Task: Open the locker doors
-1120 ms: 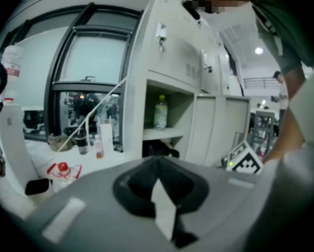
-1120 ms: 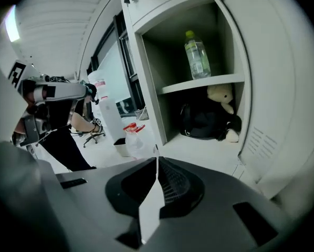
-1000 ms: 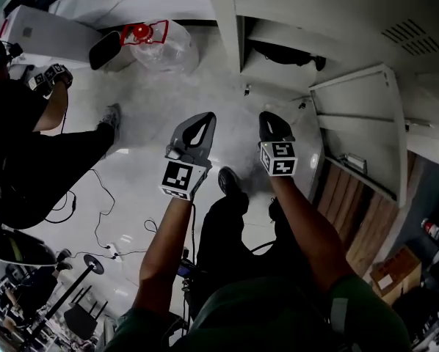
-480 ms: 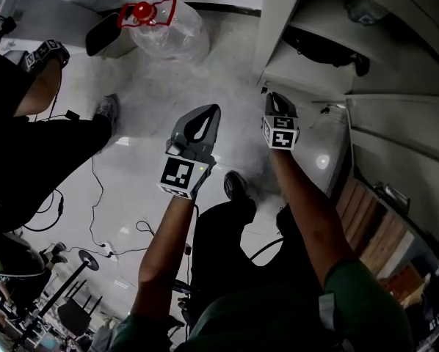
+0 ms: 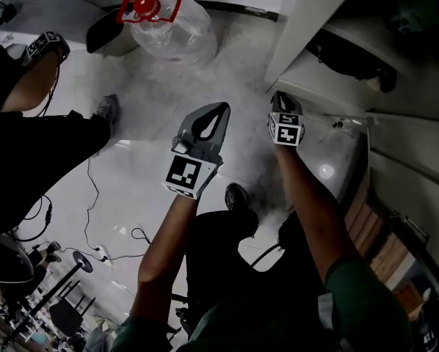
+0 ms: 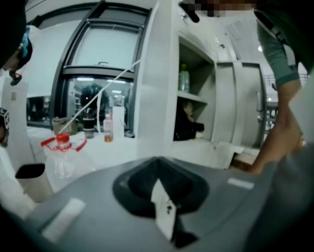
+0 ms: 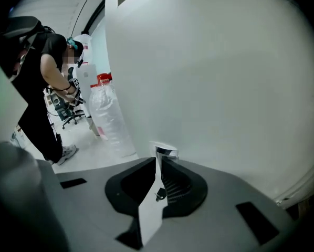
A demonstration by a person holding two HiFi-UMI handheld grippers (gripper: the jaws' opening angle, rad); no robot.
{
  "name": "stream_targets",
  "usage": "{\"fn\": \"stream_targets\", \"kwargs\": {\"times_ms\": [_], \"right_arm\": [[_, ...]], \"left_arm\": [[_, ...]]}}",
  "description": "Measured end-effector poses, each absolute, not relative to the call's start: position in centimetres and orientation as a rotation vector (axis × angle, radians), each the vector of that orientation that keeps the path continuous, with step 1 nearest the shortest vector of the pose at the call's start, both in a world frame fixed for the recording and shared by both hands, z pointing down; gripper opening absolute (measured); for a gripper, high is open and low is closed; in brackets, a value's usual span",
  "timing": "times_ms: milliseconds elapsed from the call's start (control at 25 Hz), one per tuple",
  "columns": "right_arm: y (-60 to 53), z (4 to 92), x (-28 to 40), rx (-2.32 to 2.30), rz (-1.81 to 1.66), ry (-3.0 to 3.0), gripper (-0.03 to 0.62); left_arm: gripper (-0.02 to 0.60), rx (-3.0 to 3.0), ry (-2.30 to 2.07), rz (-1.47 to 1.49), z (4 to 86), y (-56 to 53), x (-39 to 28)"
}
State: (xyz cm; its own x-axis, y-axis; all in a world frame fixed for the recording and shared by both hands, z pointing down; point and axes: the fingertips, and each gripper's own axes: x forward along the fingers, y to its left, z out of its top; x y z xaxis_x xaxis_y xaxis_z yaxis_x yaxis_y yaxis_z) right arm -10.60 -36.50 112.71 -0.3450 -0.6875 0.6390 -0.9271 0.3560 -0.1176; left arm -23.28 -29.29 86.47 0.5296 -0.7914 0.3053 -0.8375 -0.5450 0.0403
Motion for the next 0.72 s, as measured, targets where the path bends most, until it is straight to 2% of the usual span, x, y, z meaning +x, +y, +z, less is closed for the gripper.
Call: {"fn": "stream_targets", "kwargs": {"times_ms": [360,720], "right_arm": [[-35.9,113.3,-11.7,1.321,0.572,-2.169,0.011],[-28.0,113.0,-11.2,1.168,0.626,-2.186,0.011]], "left_arm": [[-0.005,2.574,-1.34,0.419,89.3,-30.1,-21.9],[-0.005,2.532,-1.249,0.465,94.4,-31.6,-15.6]]}}
